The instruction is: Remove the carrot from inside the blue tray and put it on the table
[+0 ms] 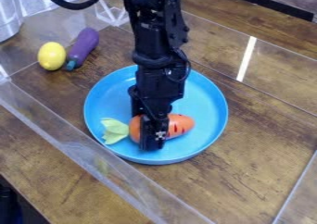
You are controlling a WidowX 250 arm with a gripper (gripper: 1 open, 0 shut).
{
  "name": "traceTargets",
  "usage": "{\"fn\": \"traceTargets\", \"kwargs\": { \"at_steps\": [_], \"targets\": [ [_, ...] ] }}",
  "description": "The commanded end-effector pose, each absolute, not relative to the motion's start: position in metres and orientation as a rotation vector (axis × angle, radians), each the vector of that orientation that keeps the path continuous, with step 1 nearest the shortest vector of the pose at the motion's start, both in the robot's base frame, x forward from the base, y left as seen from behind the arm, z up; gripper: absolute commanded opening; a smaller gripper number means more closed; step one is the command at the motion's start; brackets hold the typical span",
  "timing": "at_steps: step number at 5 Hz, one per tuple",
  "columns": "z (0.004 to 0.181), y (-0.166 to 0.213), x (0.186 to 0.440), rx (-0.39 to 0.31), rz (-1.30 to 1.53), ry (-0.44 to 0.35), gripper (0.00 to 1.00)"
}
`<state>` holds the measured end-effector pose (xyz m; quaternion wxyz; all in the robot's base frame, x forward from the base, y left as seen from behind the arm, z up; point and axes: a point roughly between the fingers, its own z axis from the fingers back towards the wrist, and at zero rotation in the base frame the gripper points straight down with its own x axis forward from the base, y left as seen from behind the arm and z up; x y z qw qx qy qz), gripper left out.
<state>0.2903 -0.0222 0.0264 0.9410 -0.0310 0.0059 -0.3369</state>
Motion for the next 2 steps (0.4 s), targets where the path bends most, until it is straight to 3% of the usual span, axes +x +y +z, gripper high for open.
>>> {"fn": "traceTargets", "kwargs": {
  "at_steps": [1, 2],
  "targets": [
    [0.033, -0.018, 0.2985, -0.062, -0.687, -0.029, 0.0],
    [0.0368, -0.0168, 0.2986, -0.053, -0.694, -0.03, 0.0]
  ]
}}
